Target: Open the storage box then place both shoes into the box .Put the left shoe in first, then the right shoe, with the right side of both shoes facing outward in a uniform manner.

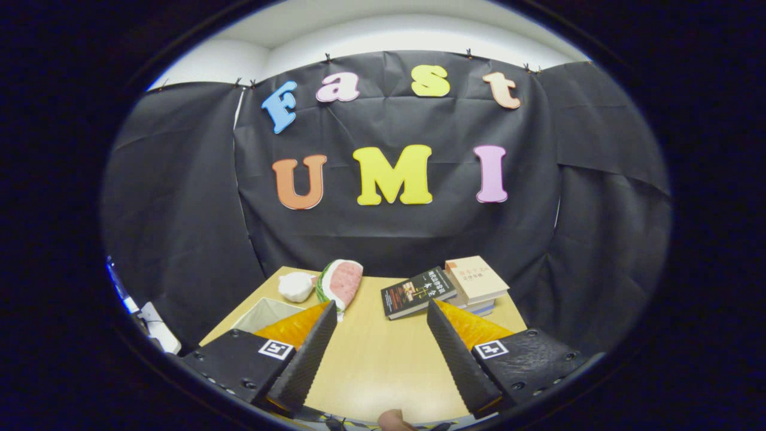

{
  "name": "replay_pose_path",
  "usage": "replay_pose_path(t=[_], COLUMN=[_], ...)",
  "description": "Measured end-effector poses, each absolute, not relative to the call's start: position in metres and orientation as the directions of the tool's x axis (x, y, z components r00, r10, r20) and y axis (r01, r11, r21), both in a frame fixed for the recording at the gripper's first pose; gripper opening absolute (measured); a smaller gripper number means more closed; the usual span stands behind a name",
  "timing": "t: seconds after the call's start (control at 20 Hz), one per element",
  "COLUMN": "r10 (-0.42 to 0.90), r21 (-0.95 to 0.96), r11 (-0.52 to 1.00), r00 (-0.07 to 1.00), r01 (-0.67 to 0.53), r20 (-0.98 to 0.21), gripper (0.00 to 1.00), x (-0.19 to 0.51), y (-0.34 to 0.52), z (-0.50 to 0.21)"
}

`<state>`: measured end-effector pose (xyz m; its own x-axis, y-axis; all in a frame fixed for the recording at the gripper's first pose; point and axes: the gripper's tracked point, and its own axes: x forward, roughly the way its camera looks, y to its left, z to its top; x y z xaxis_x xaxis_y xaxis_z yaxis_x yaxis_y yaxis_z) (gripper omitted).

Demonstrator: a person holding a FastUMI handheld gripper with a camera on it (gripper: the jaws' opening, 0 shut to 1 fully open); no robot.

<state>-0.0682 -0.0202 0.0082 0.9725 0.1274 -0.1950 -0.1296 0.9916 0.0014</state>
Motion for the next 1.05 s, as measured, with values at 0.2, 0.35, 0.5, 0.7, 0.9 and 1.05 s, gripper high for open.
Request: replay_pose_path(t=[0.2,0.35,0.5,0.7,0.9,1.05], r10=[0.123,0.113,0.090,0.067,0.039,0.025], r21=[-0.040,-0.026,-0.009,-0.003,-0.013,-0.004], r11=[0.991,0.993,0.996,0.998,0.999,1.000], r00=[0.982,0.988,0.995,0.997,0.997,0.999], r01=[-0.130,-0.116,-0.090,-0.067,-0.039,-0.025], r20=[-0.147,-0.102,-0.051,-0.050,-0.061,-0.044], gripper=[0.94,0.94,0.94,0.94,0.94,0.94], x=[-0.077,-0.081,-0.085,-0.090,-0.095,-0.099], y=[-0.030,-0.031,-0.033,-0.036,-0.044,-0.049], z=[0.010,0.016,0.031,0.021,0.018,0.025])
